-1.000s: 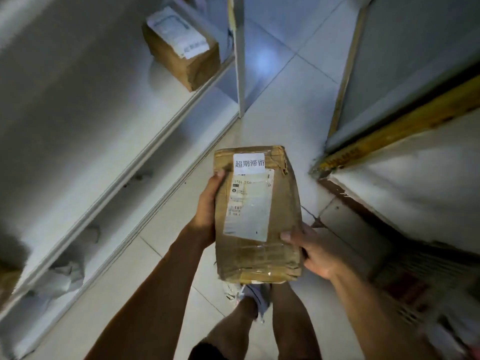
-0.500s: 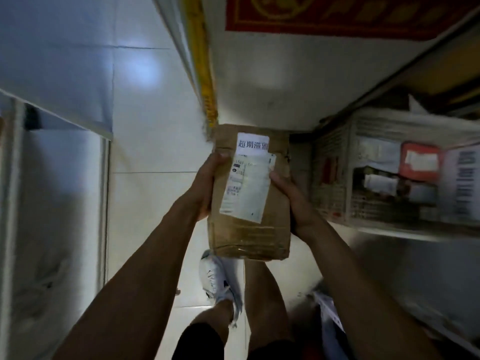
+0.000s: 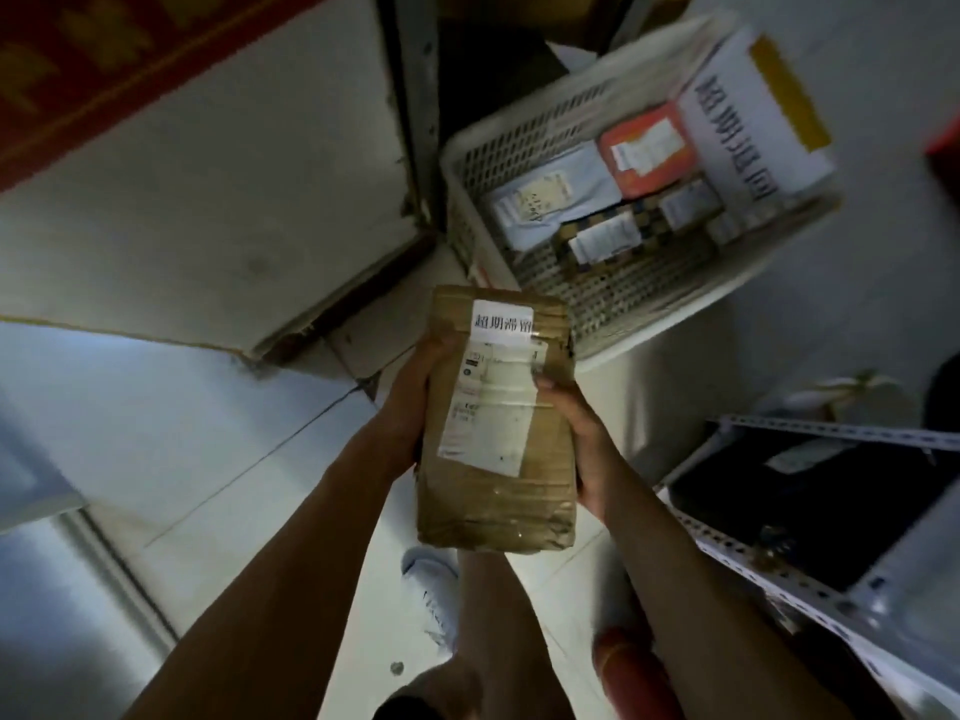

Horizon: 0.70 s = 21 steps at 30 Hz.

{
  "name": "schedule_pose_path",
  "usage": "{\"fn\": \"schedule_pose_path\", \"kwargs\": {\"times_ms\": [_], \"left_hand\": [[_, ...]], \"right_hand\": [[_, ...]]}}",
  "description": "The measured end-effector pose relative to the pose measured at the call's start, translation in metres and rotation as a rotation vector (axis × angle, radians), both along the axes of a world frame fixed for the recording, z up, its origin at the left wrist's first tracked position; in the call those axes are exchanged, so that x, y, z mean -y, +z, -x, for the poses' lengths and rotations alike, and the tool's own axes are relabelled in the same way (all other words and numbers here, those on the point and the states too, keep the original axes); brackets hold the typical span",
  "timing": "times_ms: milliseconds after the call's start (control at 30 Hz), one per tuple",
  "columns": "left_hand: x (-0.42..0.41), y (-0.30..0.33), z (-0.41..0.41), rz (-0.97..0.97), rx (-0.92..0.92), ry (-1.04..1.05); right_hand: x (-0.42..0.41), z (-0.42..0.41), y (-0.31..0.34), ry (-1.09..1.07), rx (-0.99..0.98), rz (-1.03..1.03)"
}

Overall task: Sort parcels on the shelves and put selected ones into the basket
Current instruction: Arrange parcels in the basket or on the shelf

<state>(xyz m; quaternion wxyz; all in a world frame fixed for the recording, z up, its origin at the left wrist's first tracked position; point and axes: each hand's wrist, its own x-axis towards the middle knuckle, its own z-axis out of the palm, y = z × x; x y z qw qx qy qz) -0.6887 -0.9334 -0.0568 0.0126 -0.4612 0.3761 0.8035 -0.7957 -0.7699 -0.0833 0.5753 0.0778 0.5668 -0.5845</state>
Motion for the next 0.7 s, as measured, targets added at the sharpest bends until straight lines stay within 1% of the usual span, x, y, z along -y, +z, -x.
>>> {"fn": "schedule_pose_path", "kwargs": {"times_ms": [100, 233, 467, 567, 700], "left_hand": [[-0.003, -0.001, 0.041, -0.004, -0.002, -0.125], [-0.005, -0.005, 0.093, -0.04, 0.044, -0.216], [0.002, -0.019, 0.174, -0.037, 0.225, -0.403], [0.009, -0.03, 0.207, -0.017, 0.228, -0.445], [0.021, -0.039, 0.244, -0.007, 0.216, -0.545]], "right_hand": [[-0.01, 0.019, -0.004, -0.085, -0.023, -0.018], [-0.019, 0.046, -0.007, -0.213, -0.015, -0.016], [-0.025, 0.094, -0.033, -0.394, 0.155, 0.014], [-0.018, 0.115, -0.047, -0.454, 0.21, -0.01], [-0.006, 0.14, -0.062, -0.524, 0.244, 0.032]]}}
